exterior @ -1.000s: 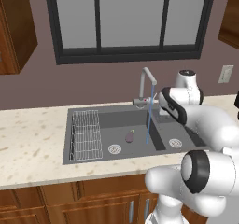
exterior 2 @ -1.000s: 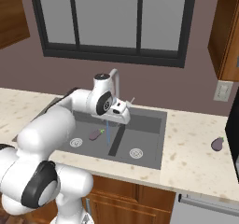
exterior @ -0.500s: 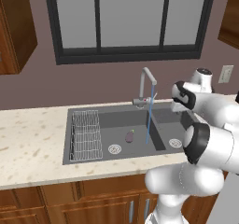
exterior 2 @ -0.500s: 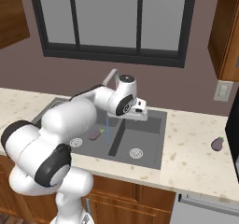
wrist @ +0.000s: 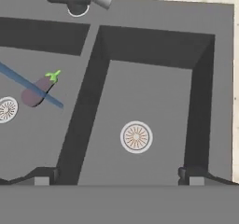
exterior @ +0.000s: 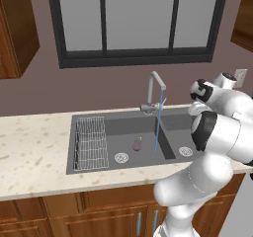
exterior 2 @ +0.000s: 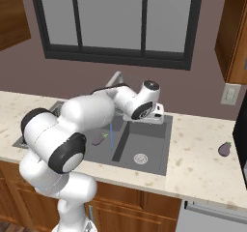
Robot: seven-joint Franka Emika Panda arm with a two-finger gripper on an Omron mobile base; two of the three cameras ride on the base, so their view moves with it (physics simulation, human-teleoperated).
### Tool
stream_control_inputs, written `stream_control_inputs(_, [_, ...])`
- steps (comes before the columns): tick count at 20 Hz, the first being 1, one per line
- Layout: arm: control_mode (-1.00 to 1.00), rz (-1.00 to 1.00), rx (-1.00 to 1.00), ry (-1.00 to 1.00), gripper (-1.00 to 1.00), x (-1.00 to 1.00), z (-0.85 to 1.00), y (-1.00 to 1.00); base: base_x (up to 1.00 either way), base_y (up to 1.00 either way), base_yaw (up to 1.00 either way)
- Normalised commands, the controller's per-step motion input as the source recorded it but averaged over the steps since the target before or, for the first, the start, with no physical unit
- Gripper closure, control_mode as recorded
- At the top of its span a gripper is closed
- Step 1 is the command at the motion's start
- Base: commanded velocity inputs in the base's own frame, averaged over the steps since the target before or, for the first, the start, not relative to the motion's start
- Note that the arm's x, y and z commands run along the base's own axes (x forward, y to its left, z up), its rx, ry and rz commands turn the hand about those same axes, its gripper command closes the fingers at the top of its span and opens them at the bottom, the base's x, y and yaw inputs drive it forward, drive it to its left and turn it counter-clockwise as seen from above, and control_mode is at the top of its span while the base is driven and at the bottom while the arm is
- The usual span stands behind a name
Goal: Turn on the sink faucet. Then move the eggplant from the counter to the sink. Turn off the sink. Move the vegetable from the sink to the pot next to the stove. Finally move the pot to the rear right burner.
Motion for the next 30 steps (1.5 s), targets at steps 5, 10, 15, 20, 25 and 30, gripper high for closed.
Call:
stream_control_inputs(5, [-1.0, 0.23, 0.1, -0.3, -1.0, 0.23, -0.18, -0.05, 0.0, 0.0, 0.0])
stream_control_inputs(10, [-1.0, 0.26, 0.08, -0.24, -1.0, 0.14, -0.07, 0.0, 0.0, 0.0, 0.0])
stream_control_inputs(15, [-1.0, 0.22, 0.07, -0.15, -1.0, 0.36, 0.0, 0.0, 0.0, 0.0, 0.0])
stream_control_inputs(20, [-1.0, 0.23, 0.01, -0.11, -1.0, 0.42, 0.0, 0.0, 0.0, 0.0, 0.0])
stream_control_inputs(25, [-1.0, 0.23, 0.0, -0.1, -1.0, 0.43, 0.0, 0.0, 0.0, 0.0, 0.0])
stream_control_inputs(30, [-1.0, 0.21, 0.0, -0.13, -1.0, 0.38, 0.0, 0.0, 0.0, 0.0, 0.0])
